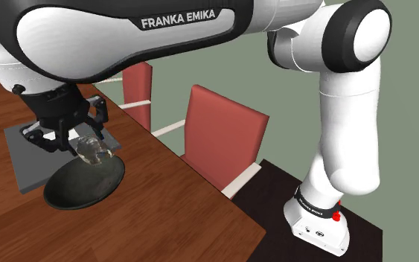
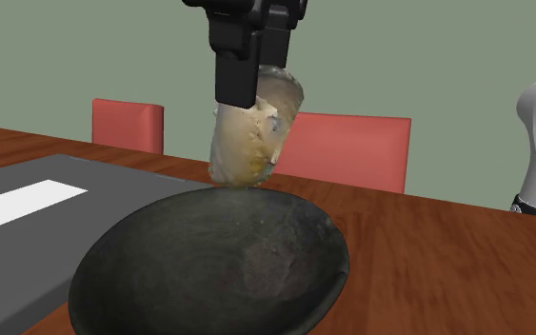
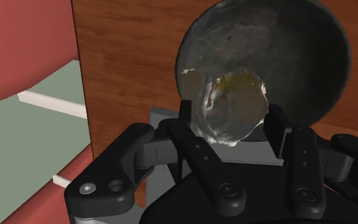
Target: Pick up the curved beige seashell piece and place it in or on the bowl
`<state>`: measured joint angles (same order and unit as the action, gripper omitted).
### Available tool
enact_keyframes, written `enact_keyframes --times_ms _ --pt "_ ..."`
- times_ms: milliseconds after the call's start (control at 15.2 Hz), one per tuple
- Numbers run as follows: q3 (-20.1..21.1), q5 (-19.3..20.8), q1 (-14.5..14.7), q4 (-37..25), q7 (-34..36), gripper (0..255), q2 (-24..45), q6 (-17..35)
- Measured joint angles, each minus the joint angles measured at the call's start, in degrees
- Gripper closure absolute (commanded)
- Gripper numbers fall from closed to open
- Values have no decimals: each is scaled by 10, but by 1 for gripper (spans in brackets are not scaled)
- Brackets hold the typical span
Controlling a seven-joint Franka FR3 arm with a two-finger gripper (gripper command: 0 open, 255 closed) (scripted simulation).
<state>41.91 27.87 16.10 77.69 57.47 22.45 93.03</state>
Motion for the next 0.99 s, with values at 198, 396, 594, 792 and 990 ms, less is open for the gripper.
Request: enact_keyframes --times_ms 198,396,594,792,990 --pt "-7 28 40 -56 17 255 50 -20" --pt "-10 34 43 -47 25 255 59 -4" --pt "-10 35 37 -25 31 255 59 17" --pt "-8 36 32 -2 38 255 56 41" --pt "-7 35 29 14 42 255 54 54"
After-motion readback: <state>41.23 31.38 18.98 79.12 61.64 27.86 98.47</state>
